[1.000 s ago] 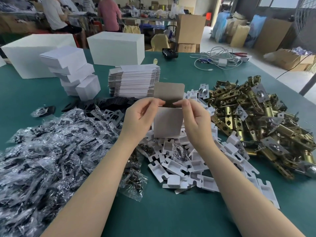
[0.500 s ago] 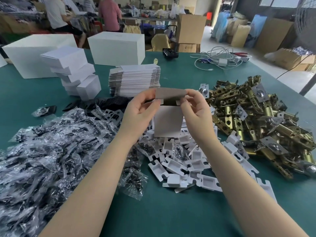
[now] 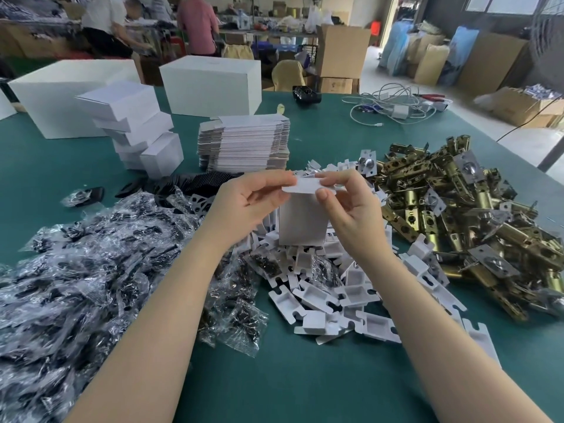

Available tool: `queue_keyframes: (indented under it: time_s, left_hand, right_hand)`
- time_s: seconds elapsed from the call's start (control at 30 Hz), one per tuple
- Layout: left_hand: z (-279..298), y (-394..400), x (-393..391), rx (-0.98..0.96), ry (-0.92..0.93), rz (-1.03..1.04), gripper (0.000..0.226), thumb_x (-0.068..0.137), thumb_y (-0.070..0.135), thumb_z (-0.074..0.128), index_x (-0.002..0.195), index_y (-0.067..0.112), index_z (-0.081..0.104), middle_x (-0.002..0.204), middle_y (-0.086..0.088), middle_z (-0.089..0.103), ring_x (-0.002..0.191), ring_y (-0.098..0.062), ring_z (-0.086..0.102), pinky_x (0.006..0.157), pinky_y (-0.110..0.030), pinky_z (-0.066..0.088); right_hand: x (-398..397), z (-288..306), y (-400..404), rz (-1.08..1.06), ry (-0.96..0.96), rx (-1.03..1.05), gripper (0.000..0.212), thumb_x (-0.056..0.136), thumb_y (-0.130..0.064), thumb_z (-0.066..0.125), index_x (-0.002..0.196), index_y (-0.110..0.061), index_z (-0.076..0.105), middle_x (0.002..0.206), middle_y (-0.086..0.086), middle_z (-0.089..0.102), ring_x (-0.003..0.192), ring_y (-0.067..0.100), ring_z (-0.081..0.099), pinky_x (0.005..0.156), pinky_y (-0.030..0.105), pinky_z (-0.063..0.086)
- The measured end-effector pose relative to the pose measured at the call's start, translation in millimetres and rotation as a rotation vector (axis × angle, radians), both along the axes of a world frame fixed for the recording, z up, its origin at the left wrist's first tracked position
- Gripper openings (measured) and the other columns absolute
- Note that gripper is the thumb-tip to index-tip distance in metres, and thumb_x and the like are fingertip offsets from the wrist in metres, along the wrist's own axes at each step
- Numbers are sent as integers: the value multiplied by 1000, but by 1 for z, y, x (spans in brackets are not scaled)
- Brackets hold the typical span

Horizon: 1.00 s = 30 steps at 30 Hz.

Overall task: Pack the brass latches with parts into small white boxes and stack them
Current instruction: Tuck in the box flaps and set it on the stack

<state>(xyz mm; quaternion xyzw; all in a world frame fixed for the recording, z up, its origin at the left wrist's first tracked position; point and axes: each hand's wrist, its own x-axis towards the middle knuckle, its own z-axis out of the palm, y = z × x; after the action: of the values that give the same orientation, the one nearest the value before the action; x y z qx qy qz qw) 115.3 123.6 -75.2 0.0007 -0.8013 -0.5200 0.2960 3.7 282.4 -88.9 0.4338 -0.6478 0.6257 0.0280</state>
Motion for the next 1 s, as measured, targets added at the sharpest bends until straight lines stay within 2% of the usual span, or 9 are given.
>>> queue_keyframes:
  time_s: [0.07,0.17,0.27,0.33,0.47,0.7,0.83,0.9,1.0]
  left_hand:
    - [1,1,1,59,-27,-21,28,78,28,75,106,32,71,120,19,65,106,2,66,85,-13,51]
    - [1,3,0,69,7,-3,22,78,35,74,101,36,72,114,25,66,107,1,66,86,-13,51]
    - [-2,3,-3,19,20,37,22,84,23,78,99,38,72,109,33,67,103,2,66,83,-11,51]
    - [-4,1,-3,40,10,28,26,84,16,78,100,35,73,110,33,68,103,1,67,83,-11,51]
    - [-8,0,-5,60,34,38,29,84,11,78,100,35,73,110,29,70,103,-3,69,83,-14,54]
    - [-9,6,-9,59,90,90,30,84,6,76,95,33,73,101,28,70,98,0,69,83,-13,52]
    - [-6,5,-8,51,83,104,23,86,13,76,98,33,73,98,28,72,93,4,69,79,-10,51]
    - [-4,5,-7,70,79,109,20,87,17,76,100,33,73,96,24,74,90,3,69,76,-10,51]
    - [-1,7,-8,87,79,112,19,88,18,75,99,34,73,92,23,75,87,3,70,74,-11,51]
  right_hand:
    - [-1,-1,0,1,-5,1,10,89,-44,61,96,-39,55,115,-17,63,96,12,66,75,18,48]
    - [-3,-2,0,2,73,17,13,93,-31,62,104,-36,59,113,-17,63,100,10,64,79,19,49]
    - [-6,-2,2,17,123,12,19,93,-26,62,111,-27,63,115,-18,62,109,7,61,85,19,51]
    - [-8,-2,3,30,144,21,20,92,-27,62,112,-28,63,116,-20,62,110,7,61,87,21,52]
    - [-11,-4,3,0,176,31,21,92,-21,66,112,-27,63,114,-20,62,105,5,64,87,22,54]
    - [-11,-4,0,-38,178,26,24,91,-13,68,111,-26,64,108,-26,61,97,-7,63,84,15,53]
    - [-6,3,0,-21,86,11,23,92,-21,67,102,-40,62,98,-33,64,87,-7,64,74,14,51]
    - [-3,6,0,-16,46,-21,19,93,-24,66,99,-42,61,97,-32,63,83,-4,65,70,19,53]
    - [0,8,-2,-28,17,-47,18,94,-26,67,96,-43,62,96,-32,63,82,-3,66,67,16,51]
